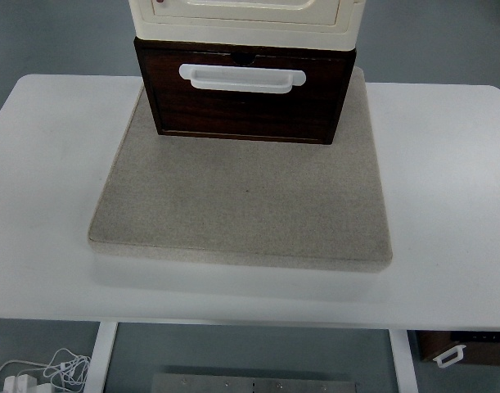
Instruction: Close drawer under combined cabinet
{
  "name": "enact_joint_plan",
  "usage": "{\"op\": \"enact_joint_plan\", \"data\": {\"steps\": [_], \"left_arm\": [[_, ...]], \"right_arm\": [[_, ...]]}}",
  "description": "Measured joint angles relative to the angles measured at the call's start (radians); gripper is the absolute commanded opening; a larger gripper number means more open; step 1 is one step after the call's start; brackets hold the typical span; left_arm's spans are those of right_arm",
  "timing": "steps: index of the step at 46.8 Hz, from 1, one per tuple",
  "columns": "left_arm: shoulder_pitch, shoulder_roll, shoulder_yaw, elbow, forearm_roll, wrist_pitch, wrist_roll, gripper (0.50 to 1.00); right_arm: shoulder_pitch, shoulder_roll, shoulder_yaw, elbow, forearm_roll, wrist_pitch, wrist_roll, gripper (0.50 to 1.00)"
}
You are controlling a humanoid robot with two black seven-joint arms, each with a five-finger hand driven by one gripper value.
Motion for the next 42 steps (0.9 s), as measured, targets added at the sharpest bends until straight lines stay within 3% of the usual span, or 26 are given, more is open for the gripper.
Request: {"op": "enact_joint_plan", "data": {"steps": [11,19,42], "left_arm": [[0.017,-0.02,0.006,0.109,-0.019,0.023,0.026,0.999],[0.045,-0.073,0.008,0.178,-0.057,0.023,0.088,0.999],[0.219,-0.155,0.006,0.184,-0.264,0.012,0.088,0.999]], "right_arm": [[0.0,0.0,-0.001,0.0,0.0,0.0,0.0,0.952],[0.0,0.0,-0.001,0.0,0.0,0.0,0.0,0.952],[0.0,0.0,0.0,0.0,0.0,0.0,0.0,0.952]]}}
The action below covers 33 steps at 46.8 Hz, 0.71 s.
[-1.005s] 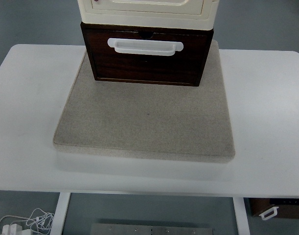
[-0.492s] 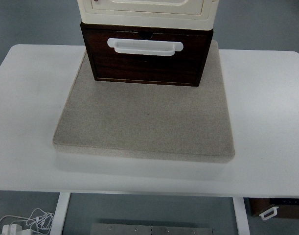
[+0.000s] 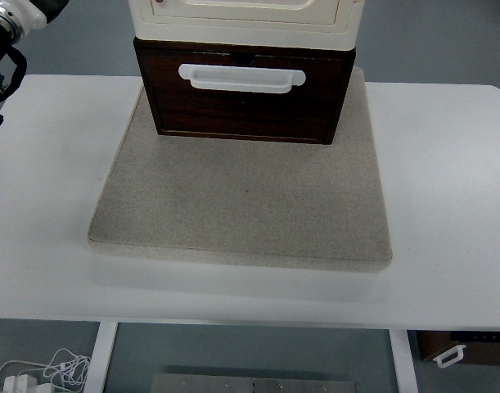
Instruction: Close drawer under combined cabinet
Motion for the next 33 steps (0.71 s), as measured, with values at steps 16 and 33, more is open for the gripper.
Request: {"op": "enact_joint_plan", "data": {"steps": [16,33], "left_arm": [[0.082,-0.041,-0.001,0.0,-0.17,-0.014,-0.009,0.999],[0.136,-0.09,0.003,0.014,-0.18,-0.034,-0.034,0.999]], "right_arm": [[0.0,0.0,0.001,0.0,0.0,0.0,0.0,0.952],[-0.001,0.0,0.007,0.0,0.002,0.0,0.0,0.952]]}}
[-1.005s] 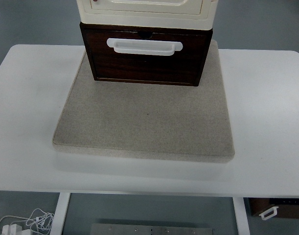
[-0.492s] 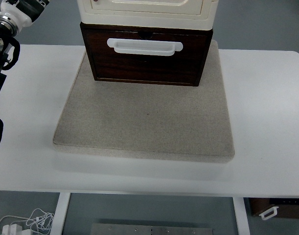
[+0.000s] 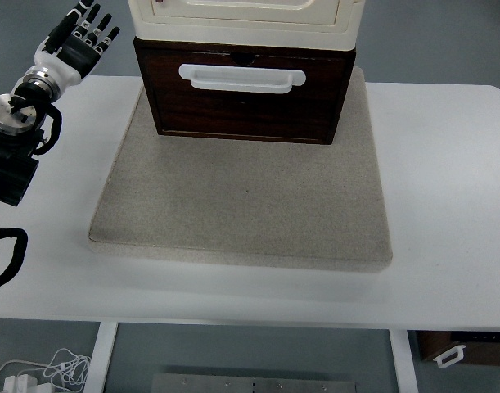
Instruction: Close drawer under combined cabinet
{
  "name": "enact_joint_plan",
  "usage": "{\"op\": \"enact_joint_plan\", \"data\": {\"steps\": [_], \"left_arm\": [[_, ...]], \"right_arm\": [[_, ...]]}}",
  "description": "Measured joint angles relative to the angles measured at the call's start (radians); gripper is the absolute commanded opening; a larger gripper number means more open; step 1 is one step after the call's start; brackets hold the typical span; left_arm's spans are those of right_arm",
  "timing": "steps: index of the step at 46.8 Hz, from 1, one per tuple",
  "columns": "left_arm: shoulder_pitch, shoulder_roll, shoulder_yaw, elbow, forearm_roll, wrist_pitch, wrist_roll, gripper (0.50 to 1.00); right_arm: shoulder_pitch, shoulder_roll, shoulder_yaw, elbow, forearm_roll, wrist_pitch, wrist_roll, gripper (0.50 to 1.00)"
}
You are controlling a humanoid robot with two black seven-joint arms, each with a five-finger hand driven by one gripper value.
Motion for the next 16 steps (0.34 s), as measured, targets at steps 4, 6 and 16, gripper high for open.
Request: {"op": "enact_joint_plan", "data": {"steps": [4,6,16], "left_arm": [[0.0,-0.02,0.012,0.024,0.003,0.001,-0.013,0.999],[0.0,-0.022,0.021,0.034,0.003,0.002,-0.02,0.999],[0.001,-0.026,0.034,0.04,0.003,0.002,-0.025,0.999]], "right_arm": [[0.0,0.0,0.0,0.0,0.0,0.0,0.0,0.952],[0.001,0.0,0.001,0.0,0.0,0.0,0.0,0.952],[0.0,0.0,0.001,0.0,0.0,0.0,0.0,0.952]]}}
